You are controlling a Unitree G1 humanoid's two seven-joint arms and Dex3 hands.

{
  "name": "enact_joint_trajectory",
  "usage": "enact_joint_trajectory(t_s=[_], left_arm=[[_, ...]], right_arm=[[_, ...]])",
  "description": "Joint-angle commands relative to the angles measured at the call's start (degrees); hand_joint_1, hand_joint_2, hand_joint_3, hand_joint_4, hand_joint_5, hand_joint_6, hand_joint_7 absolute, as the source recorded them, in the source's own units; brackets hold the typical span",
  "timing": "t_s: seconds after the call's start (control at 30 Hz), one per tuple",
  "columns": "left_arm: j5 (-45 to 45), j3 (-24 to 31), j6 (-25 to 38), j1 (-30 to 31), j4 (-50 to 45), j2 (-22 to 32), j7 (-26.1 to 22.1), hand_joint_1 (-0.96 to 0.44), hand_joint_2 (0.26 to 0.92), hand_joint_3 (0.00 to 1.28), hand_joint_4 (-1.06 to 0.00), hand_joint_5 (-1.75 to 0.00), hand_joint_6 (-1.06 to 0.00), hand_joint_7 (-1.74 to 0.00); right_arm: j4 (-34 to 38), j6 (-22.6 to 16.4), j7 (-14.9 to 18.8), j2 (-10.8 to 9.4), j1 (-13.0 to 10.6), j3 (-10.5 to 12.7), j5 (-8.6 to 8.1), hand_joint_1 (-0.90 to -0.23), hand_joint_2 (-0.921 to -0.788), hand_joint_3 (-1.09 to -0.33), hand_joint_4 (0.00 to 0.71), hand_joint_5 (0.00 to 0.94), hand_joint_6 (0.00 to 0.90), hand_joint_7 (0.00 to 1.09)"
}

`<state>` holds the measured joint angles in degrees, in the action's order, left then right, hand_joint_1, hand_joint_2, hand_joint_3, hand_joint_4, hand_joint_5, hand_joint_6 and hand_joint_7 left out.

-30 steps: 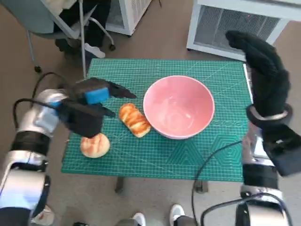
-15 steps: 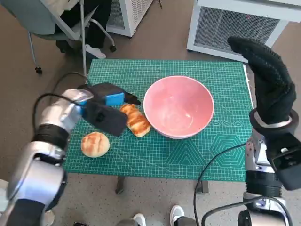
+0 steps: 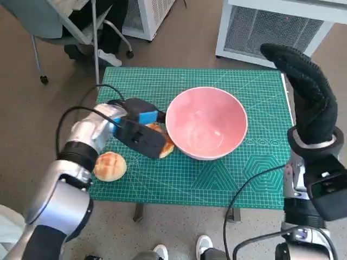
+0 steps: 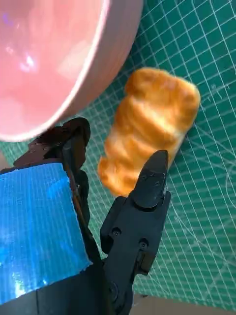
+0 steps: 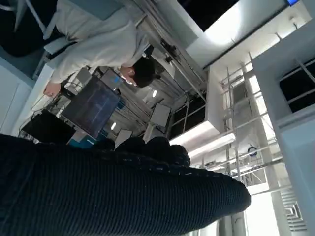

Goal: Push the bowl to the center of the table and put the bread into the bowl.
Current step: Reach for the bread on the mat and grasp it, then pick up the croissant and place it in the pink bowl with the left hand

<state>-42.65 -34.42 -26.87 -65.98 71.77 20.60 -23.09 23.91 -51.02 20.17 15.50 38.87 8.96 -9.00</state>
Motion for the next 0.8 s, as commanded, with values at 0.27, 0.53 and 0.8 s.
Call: enact_joint_trajectory(t_s=[0.27,0.53,0.8], left_arm=[[-1.7,-2.7,-1.3,0.0,1.7,-0.3,0.4,-0.12,0.91,0.06,-0.69,-0.73,-0.66,-0.96],[2.5,1.1,-2.4,-2.2,2.0,3.4,-6.3,-0.01,0.92,0.04,-0.67,-1.08,-0.7,-1.17],[8.4,7.3,-2.8,-5.6,-0.1,8.8,-12.1,0.0,0.92,0.05,-0.67,-1.08,-0.69,-1.21]], right_arm=[[-0.9,0.1,-1.5,0.3,-2.7,0.1,0.73,-0.582,-0.921,-0.781,0.263,0.002,-0.001,0.65],[-1.6,0.4,-2.4,0.2,-3.6,0.1,0.87,-0.581,-0.921,-0.787,0.264,0.002,-0.001,0.65],[-2.4,0.5,-3.4,0.1,-4.6,0.1,1.15,-0.58,-0.921,-0.788,0.265,0.002,-0.001,0.65]])
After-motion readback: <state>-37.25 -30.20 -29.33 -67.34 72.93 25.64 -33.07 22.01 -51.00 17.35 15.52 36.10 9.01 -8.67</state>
